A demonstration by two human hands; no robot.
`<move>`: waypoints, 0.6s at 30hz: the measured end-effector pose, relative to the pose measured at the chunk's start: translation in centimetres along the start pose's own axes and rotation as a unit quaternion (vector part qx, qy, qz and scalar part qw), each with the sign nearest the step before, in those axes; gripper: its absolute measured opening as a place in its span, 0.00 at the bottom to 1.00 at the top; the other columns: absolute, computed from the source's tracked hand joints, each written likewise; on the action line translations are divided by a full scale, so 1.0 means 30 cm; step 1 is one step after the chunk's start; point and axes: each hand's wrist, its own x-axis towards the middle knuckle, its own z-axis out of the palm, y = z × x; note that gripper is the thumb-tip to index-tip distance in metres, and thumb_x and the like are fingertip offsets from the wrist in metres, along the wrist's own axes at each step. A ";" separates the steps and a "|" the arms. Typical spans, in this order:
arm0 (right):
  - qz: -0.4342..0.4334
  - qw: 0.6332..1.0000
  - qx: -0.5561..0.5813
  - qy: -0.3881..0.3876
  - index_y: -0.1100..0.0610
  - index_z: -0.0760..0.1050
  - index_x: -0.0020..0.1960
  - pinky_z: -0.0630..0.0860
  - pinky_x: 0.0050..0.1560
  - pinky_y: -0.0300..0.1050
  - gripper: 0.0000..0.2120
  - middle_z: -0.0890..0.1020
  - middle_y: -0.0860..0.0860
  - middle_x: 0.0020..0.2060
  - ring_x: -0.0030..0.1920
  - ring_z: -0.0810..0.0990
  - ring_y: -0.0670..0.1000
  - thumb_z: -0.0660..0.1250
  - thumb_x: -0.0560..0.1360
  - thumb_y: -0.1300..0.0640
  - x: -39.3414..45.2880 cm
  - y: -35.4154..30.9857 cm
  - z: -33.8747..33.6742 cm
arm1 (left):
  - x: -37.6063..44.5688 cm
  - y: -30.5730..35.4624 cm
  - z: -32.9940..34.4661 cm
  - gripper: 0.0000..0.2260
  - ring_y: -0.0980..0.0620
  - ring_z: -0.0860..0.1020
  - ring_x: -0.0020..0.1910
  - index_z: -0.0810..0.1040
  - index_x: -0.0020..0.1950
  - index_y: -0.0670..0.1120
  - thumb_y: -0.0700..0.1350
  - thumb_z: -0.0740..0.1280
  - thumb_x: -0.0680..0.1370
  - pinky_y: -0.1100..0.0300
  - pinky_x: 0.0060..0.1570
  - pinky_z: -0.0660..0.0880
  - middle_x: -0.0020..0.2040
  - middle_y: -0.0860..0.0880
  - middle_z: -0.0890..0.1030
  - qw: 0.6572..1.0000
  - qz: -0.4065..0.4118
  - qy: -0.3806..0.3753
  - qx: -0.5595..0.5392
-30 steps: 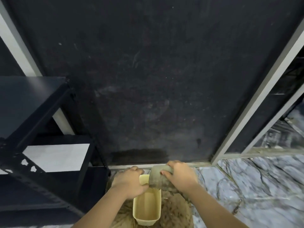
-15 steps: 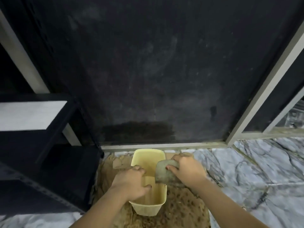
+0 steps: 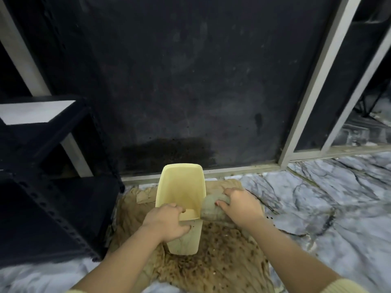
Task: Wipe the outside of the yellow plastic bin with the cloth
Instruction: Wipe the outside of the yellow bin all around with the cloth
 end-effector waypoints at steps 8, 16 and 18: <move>0.024 0.999 -0.028 -0.005 0.56 0.74 0.52 0.70 0.37 0.44 0.14 0.81 0.53 0.47 0.48 0.79 0.55 0.60 0.75 0.46 -0.215 -0.030 -0.022 | -0.226 0.034 -0.014 0.28 0.49 0.70 0.66 0.66 0.70 0.53 0.61 0.60 0.72 0.53 0.61 0.71 0.68 0.52 0.70 0.999 0.012 0.027 0.012; 0.009 0.999 -0.043 0.015 0.55 0.74 0.54 0.72 0.38 0.44 0.14 0.81 0.53 0.47 0.47 0.79 0.55 0.60 0.75 0.46 -0.277 -0.050 -0.051 | -0.327 0.019 -0.021 0.29 0.49 0.70 0.66 0.65 0.71 0.52 0.61 0.61 0.72 0.52 0.62 0.71 0.71 0.52 0.68 0.998 0.000 0.061 -0.018; 0.005 0.999 -0.048 0.013 0.55 0.74 0.54 0.71 0.38 0.44 0.14 0.81 0.53 0.48 0.48 0.79 0.55 0.60 0.76 0.46 -0.268 -0.046 -0.041 | -0.319 0.013 -0.006 0.29 0.49 0.70 0.66 0.65 0.70 0.52 0.61 0.61 0.72 0.52 0.62 0.71 0.71 0.52 0.69 0.997 -0.003 0.064 -0.029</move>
